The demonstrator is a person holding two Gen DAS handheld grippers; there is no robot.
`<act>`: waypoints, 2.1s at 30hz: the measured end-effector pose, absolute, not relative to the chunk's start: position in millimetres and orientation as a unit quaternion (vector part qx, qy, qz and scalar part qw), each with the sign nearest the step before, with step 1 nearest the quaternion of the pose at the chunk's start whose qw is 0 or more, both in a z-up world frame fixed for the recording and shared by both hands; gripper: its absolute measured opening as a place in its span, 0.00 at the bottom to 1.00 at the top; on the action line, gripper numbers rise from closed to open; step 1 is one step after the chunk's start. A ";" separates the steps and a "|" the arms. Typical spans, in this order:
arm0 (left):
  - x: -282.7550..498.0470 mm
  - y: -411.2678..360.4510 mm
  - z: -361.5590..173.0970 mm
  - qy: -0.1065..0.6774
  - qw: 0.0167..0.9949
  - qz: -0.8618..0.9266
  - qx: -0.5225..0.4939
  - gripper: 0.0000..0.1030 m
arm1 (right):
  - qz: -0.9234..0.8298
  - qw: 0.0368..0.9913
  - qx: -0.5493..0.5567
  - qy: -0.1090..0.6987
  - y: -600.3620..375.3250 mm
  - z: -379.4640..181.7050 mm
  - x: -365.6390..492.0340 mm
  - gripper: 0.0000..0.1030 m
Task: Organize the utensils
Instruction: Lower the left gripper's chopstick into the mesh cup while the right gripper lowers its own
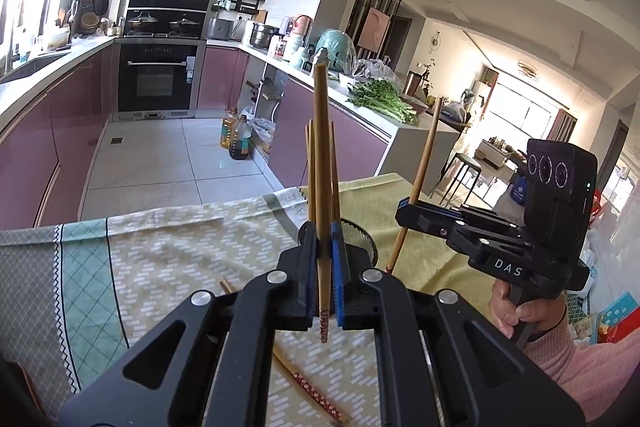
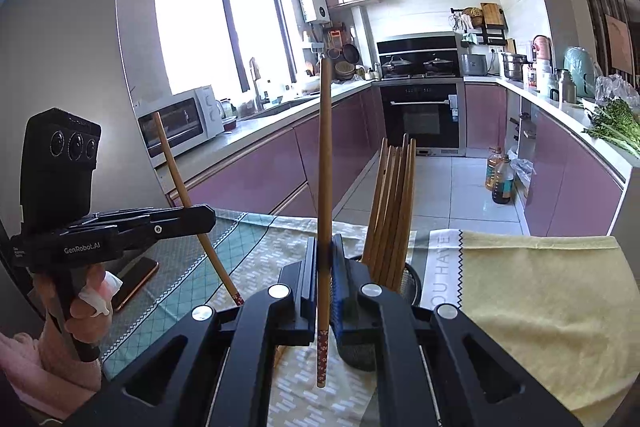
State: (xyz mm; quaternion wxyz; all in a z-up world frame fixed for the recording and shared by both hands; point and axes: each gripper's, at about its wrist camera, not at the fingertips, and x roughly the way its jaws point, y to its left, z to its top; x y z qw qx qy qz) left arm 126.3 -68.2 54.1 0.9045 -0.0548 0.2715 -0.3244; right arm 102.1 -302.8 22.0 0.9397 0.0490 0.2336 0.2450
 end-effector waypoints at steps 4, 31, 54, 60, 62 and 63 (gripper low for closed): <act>128.1 -73.5 64.9 0.259 0.906 -0.331 -0.052 0.07 | 0.245 0.941 0.053 0.226 -305.7 29.8 104.4 0.06; 148.5 -105.8 102.5 0.222 0.907 -0.354 -0.047 0.07 | 0.238 0.951 0.041 0.193 -305.7 53.3 117.6 0.05; 171.2 -134.2 78.3 0.267 0.902 -0.340 -0.019 0.07 | 0.212 0.951 0.053 0.218 -296.3 35.7 143.8 0.05; 173.4 -140.9 69.8 0.280 0.899 -0.335 0.001 0.07 | 0.212 0.947 0.056 0.235 -295.7 24.5 148.9 0.05; 174.4 -141.3 66.6 0.285 0.898 -0.336 0.008 0.07 | 0.211 0.946 0.056 0.240 -295.2 20.9 150.4 0.05; 175.9 -141.5 64.9 0.288 0.897 -0.336 0.011 0.07 | 0.211 0.945 0.057 0.244 -294.9 18.7 151.2 0.05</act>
